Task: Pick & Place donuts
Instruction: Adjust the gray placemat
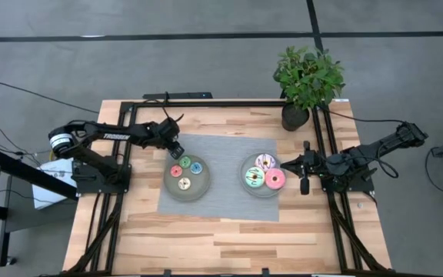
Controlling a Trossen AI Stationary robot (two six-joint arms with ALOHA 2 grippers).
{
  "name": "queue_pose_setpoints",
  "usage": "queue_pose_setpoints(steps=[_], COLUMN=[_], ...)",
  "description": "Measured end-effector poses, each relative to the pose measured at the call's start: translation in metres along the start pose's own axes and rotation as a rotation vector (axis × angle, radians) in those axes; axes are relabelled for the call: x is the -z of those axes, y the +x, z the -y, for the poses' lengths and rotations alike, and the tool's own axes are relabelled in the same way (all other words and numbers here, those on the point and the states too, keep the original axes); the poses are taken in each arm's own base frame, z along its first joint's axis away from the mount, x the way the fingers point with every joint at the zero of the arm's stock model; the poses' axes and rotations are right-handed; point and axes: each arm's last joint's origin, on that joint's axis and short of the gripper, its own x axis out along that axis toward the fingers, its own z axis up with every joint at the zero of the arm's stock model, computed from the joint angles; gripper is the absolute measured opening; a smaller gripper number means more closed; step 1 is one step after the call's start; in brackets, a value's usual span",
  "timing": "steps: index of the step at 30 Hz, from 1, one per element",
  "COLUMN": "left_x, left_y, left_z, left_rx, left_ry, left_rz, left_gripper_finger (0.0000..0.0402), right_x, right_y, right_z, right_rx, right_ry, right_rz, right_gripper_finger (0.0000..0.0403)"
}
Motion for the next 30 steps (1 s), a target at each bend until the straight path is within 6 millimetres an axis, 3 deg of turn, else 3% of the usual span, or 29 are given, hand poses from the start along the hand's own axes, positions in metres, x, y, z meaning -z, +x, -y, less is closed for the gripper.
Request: queue_pose_setpoints(steps=[12, 30], left_x=[0.010, 0.024], left_y=[-0.003, -0.026], left_z=[0.012, 0.025], left_rx=[-0.007, 0.007], left_ry=[-0.066, -0.101], left_rz=[-0.059, -0.074], left_gripper_finger=[0.0176, 0.0176], right_x=[0.000, 0.000], right_y=[0.000, 0.000], right_z=[0.000, 0.000], right_rx=[0.000, 0.001], right_ry=[-0.005, -0.010], right_rz=[0.000, -0.002], right_gripper_finger=[0.0001, 0.0001])
